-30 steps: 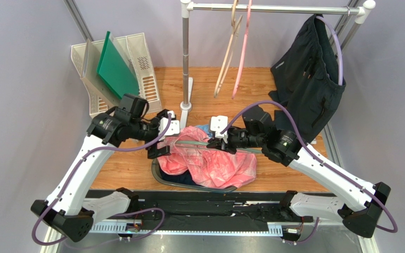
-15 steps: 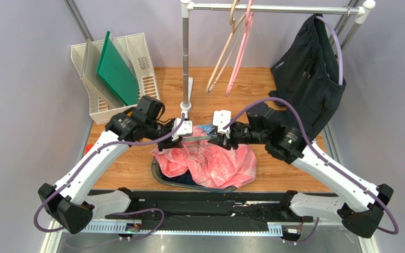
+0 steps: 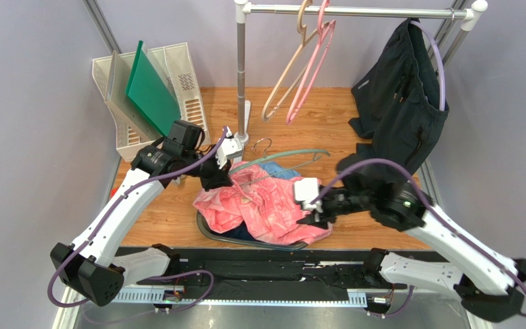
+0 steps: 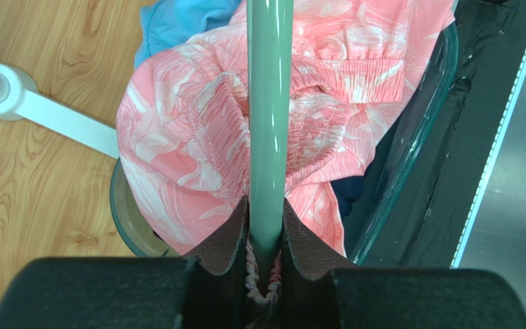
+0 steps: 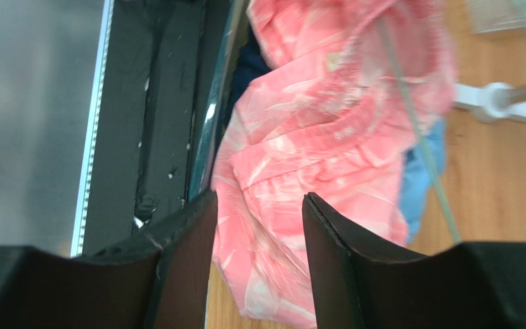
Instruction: Place the shorts on the hanger
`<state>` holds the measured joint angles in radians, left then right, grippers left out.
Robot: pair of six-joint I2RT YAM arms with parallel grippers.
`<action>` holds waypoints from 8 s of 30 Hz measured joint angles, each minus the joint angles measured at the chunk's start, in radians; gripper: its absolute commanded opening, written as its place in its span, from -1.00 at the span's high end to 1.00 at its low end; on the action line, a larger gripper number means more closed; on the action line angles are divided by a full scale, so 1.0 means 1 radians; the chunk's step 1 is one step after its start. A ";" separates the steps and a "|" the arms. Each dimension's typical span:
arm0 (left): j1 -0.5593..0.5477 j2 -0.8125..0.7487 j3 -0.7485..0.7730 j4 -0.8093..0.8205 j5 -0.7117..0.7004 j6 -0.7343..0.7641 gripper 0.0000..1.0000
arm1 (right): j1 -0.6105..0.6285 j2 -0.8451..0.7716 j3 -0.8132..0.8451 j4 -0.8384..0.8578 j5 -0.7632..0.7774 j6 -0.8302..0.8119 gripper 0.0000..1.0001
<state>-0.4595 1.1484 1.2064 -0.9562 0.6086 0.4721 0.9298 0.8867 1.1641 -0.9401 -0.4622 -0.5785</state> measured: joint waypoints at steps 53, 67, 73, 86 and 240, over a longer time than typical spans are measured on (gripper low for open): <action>0.168 -0.145 -0.043 -0.013 0.254 -0.014 1.00 | -0.448 -0.200 -0.309 0.233 0.006 -0.151 1.00; 0.213 -0.235 -0.097 -0.085 0.339 0.162 1.00 | -0.958 -0.088 -0.261 0.192 -0.521 -0.050 1.00; 0.214 -0.190 -0.097 -0.144 0.320 0.210 1.00 | -0.970 -0.156 -0.257 0.151 -0.616 -0.103 1.00; 0.149 -0.140 -0.118 -0.106 0.163 0.105 1.00 | -0.923 -0.168 -0.257 -0.280 -0.539 -0.605 -0.29; -0.084 0.024 0.312 -0.090 0.218 -0.035 0.27 | -0.194 0.134 0.277 -0.180 0.057 0.017 1.00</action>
<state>-0.5430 1.1728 1.5185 -1.0462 0.8268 0.4370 0.7361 1.0206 1.4410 -1.1202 -0.4053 -0.5617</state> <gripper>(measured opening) 0.434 0.062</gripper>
